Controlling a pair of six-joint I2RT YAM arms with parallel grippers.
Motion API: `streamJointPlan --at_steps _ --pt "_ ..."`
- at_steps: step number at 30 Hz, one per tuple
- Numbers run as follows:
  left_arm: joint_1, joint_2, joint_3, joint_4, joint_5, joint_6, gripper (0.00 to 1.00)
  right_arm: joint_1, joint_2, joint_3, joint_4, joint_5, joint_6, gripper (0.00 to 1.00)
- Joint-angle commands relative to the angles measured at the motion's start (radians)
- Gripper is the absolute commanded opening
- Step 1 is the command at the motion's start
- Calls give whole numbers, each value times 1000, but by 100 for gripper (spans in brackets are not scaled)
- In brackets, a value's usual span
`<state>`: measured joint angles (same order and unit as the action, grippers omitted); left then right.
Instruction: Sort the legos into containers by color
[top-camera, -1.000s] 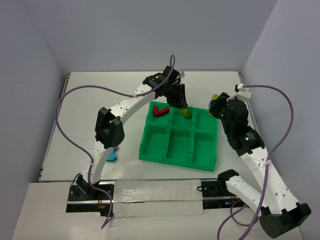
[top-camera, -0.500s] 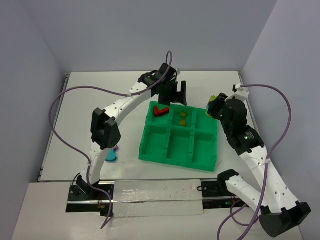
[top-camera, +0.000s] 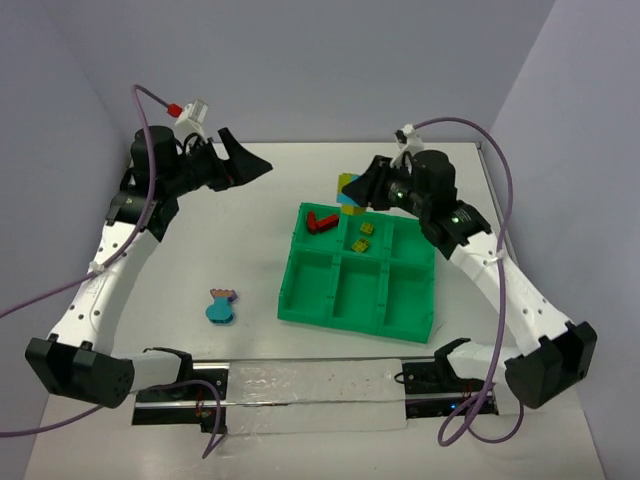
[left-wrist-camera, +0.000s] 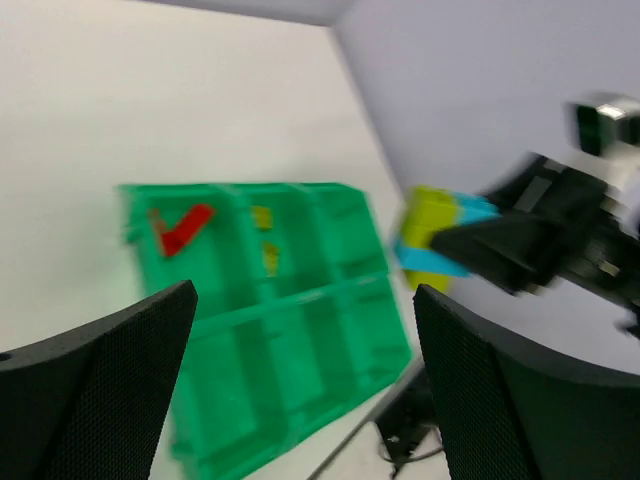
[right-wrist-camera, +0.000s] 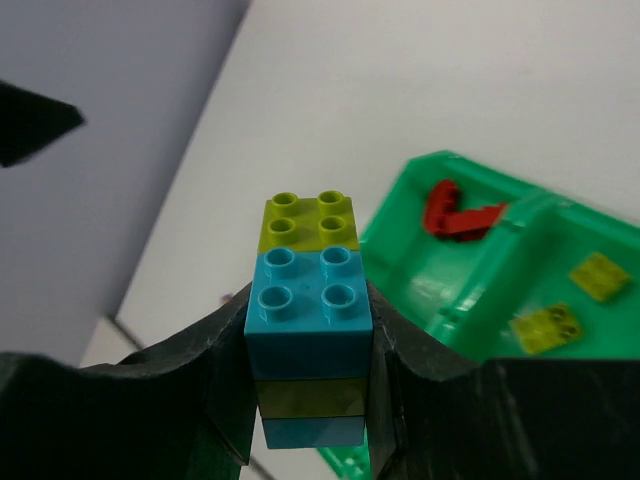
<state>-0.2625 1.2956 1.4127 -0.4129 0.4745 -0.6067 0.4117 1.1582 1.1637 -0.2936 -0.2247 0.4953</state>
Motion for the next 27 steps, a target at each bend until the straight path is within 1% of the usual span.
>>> streamJointPlan --at_steps 1,3,4,5,6,8,9,10,11,13,16,22,27 --pt "-16 -55 -174 272 252 -130 96 57 103 100 250 -229 120 0" --pt "-15 -77 -232 327 294 -155 95 62 160 110 306 -285 176 0" --pt "-11 -87 -249 370 320 -154 95 61 177 130 361 -319 218 0" --pt "-11 -96 -272 396 326 -154 95 61 201 152 379 -323 241 0" --pt "-8 -110 -306 442 335 -162 95 63 240 192 394 -346 270 0" --pt "-6 -119 -324 442 305 -162 91 73 281 252 373 -328 300 0" --pt "-8 -120 -317 412 284 -155 90 76 297 284 334 -293 303 0" --pt "-8 -119 -305 377 266 -137 89 79 319 335 264 -226 300 0" --pt "-12 -118 -289 344 212 -109 86 89 349 405 150 -122 301 0" --pt "-24 -121 -269 279 127 -73 82 107 391 492 10 40 312 0" --pt "-58 -112 -223 203 42 -18 79 123 442 571 -102 172 330 0" --pt "-117 -58 -118 108 -48 94 79 141 489 634 -182 251 347 0" --pt "-165 10 -53 102 -58 131 83 148 502 640 -197 254 352 0"
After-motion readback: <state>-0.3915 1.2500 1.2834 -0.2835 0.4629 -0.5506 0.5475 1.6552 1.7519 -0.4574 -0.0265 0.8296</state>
